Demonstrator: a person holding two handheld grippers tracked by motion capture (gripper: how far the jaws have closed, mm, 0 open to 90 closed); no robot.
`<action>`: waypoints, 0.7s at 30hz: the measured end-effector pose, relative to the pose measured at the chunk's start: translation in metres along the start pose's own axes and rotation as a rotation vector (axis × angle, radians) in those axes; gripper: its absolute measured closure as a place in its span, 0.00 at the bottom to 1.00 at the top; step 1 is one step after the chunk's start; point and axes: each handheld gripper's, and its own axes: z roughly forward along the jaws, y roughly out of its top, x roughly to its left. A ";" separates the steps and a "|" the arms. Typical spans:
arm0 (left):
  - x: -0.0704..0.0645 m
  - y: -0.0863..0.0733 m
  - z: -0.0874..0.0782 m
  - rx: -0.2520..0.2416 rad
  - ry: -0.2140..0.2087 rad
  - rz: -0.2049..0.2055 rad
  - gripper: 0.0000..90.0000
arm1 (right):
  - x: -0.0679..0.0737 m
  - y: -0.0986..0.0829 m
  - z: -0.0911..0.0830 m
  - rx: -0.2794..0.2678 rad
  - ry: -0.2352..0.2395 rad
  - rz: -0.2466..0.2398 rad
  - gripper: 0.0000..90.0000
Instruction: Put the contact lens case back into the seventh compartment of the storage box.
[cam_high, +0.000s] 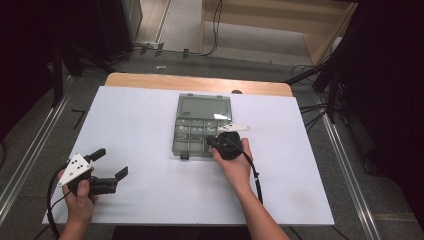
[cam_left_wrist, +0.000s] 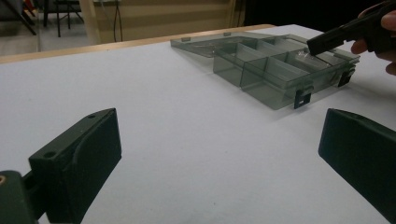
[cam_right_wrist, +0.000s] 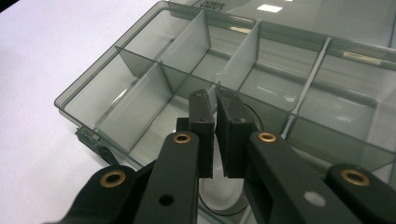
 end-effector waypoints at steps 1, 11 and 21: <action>0.000 0.000 0.000 0.000 0.000 0.000 0.00 | 0.000 0.000 0.000 -0.003 -0.004 -0.002 0.93; -0.001 0.004 0.003 0.007 0.009 0.012 0.00 | -0.006 -0.002 -0.009 -0.076 0.049 -0.015 0.71; -0.011 0.019 0.011 0.000 -0.003 0.029 0.00 | -0.016 -0.001 -0.014 -0.160 0.038 -0.065 0.45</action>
